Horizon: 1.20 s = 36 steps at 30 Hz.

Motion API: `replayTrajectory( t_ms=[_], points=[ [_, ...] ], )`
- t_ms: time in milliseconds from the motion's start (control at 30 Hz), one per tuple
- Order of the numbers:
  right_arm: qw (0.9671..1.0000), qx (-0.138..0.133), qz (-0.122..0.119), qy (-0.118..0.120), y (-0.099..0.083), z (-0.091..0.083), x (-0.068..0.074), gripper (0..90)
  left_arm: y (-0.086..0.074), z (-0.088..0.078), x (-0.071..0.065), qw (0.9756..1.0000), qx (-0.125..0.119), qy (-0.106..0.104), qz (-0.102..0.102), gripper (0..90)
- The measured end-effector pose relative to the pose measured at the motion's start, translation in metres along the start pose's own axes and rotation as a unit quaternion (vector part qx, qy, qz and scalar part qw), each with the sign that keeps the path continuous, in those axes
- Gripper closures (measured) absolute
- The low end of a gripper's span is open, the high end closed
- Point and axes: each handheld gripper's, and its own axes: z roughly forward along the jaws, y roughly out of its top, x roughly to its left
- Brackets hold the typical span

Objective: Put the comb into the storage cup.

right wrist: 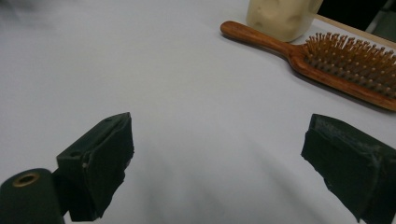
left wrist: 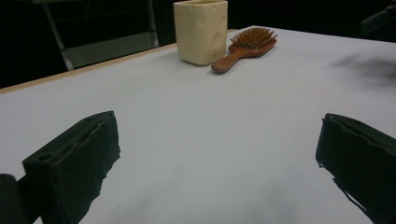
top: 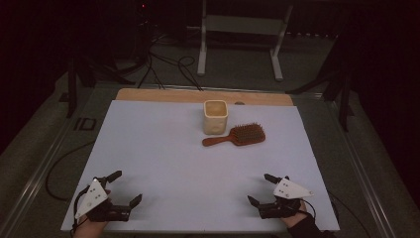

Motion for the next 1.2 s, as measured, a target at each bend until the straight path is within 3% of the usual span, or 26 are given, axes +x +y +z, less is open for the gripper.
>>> replayTrajectory(
  t_ms=[267,733,967,1200],
  points=[
    [0.9999,0.001,0.01,0.003,0.002,-0.001,-0.001,8.4,0.0,-0.002,0.002,0.9999,-0.003,0.004,-0.011,0.0],
    [0.9997,0.018,0.013,0.005,0.012,-0.001,0.002,8.4,0.0,-0.004,0.001,0.9999,-0.003,0.005,-0.009,0.0],
    [0.9997,0.021,-0.008,0.013,0.028,-0.006,0.01,8.4,0.001,-0.003,0.0,1.0,-0.004,0.004,-0.006,0.0],
    [0.9995,0.008,-0.028,0.011,0.055,-0.015,0.011,8.5,0.0,-0.003,0.0,1.0,-0.002,0.001,-0.005,0.0]
  ],
)
